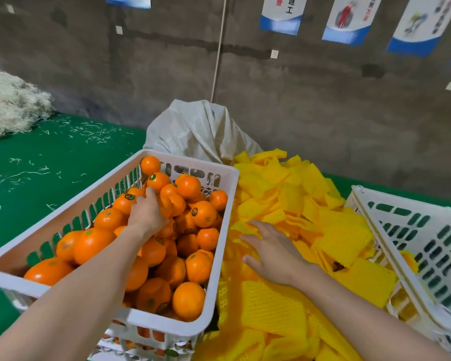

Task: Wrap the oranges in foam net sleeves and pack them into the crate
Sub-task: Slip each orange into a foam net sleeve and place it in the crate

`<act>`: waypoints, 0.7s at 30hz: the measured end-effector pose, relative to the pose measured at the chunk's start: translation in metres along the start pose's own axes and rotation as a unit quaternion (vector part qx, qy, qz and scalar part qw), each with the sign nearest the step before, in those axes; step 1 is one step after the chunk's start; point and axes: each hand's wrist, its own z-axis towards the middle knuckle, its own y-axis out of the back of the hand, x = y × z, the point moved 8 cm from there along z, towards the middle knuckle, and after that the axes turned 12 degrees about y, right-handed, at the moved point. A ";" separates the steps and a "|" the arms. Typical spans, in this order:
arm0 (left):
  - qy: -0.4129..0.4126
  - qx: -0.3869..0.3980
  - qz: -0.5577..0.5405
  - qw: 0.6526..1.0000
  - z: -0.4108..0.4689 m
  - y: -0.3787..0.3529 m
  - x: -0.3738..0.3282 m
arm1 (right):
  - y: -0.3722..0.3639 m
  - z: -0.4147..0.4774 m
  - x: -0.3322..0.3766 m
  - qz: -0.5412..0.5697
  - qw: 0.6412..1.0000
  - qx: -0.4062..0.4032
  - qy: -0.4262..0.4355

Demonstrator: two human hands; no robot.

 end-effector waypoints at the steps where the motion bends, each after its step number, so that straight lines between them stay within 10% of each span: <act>1: -0.011 -0.003 -0.025 1.000 -0.003 0.002 -0.004 | -0.003 0.002 -0.004 -0.010 1.000 0.011 -0.023; 12: -0.079 -0.045 -0.395 0.914 -0.055 0.048 -0.059 | 0.031 -0.036 -0.064 0.059 0.981 -0.121 -0.142; 21: -0.010 0.304 -0.596 0.743 -0.127 -0.025 -0.151 | 0.085 -0.098 -0.084 0.263 0.925 -0.244 -0.125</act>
